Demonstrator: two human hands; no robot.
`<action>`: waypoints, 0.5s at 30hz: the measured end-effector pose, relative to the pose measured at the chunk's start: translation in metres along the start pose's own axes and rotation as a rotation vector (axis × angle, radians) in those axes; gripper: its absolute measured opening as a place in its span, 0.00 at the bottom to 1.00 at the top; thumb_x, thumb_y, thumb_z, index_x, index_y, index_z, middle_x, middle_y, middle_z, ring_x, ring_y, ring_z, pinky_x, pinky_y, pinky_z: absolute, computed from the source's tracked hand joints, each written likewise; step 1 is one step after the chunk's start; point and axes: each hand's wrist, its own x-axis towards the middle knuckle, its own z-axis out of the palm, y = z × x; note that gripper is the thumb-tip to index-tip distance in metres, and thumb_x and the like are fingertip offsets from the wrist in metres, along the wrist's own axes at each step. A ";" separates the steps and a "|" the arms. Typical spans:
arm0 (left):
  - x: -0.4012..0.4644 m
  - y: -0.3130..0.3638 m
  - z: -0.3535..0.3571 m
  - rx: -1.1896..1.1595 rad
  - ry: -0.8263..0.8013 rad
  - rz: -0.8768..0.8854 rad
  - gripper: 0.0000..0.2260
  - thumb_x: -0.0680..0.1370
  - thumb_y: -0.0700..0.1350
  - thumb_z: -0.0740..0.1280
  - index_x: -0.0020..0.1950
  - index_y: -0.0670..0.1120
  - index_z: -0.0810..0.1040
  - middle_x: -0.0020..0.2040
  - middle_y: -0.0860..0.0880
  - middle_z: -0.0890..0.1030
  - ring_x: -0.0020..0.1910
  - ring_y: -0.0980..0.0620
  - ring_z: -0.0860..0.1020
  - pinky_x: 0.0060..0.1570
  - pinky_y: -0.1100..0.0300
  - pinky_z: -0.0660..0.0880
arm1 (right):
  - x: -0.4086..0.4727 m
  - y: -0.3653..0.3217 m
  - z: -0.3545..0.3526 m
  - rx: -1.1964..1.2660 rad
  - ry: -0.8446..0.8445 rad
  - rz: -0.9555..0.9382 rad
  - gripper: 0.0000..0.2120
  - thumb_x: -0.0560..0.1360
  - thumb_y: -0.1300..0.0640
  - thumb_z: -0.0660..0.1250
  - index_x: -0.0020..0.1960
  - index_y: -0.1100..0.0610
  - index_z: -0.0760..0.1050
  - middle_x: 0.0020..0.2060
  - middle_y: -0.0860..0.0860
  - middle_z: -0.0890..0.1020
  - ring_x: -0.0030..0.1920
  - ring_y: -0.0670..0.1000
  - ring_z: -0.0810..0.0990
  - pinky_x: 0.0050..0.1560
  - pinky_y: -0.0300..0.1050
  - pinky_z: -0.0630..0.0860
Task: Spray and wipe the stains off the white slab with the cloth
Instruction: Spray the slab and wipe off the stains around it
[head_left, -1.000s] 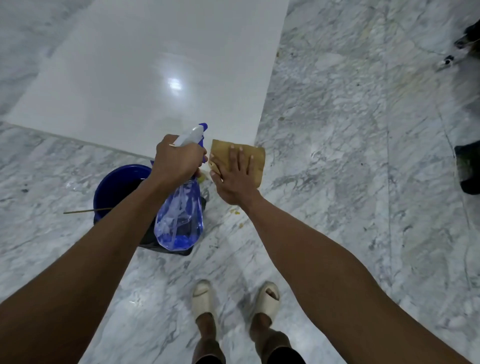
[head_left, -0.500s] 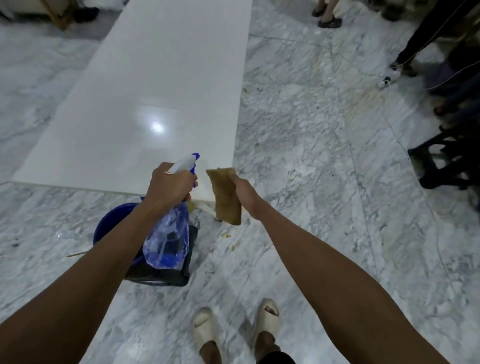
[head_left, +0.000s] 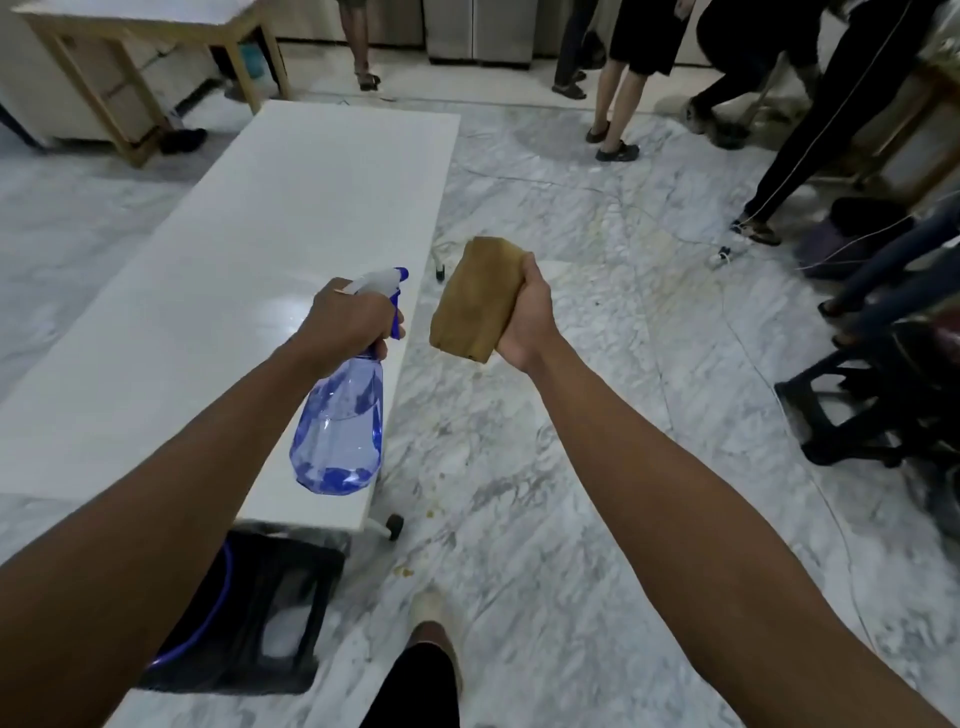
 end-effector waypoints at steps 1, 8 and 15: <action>0.017 0.007 0.007 -0.010 -0.014 0.001 0.18 0.74 0.32 0.60 0.59 0.47 0.78 0.41 0.43 0.83 0.25 0.49 0.73 0.33 0.60 0.76 | 0.015 -0.009 -0.003 -0.007 0.006 0.001 0.35 0.82 0.34 0.48 0.71 0.60 0.73 0.67 0.60 0.78 0.66 0.59 0.77 0.64 0.55 0.76; 0.180 0.056 0.055 0.018 -0.059 -0.029 0.14 0.71 0.34 0.62 0.52 0.44 0.82 0.44 0.39 0.84 0.20 0.52 0.72 0.29 0.61 0.75 | 0.171 -0.066 -0.025 -0.016 0.006 0.024 0.38 0.79 0.30 0.49 0.71 0.59 0.74 0.67 0.60 0.78 0.68 0.60 0.76 0.68 0.58 0.73; 0.342 0.129 0.091 0.043 -0.124 -0.036 0.14 0.71 0.37 0.62 0.49 0.47 0.85 0.44 0.37 0.84 0.21 0.52 0.73 0.25 0.63 0.73 | 0.330 -0.140 -0.033 -0.070 0.051 0.061 0.37 0.79 0.31 0.52 0.70 0.59 0.74 0.66 0.61 0.78 0.68 0.61 0.76 0.70 0.60 0.71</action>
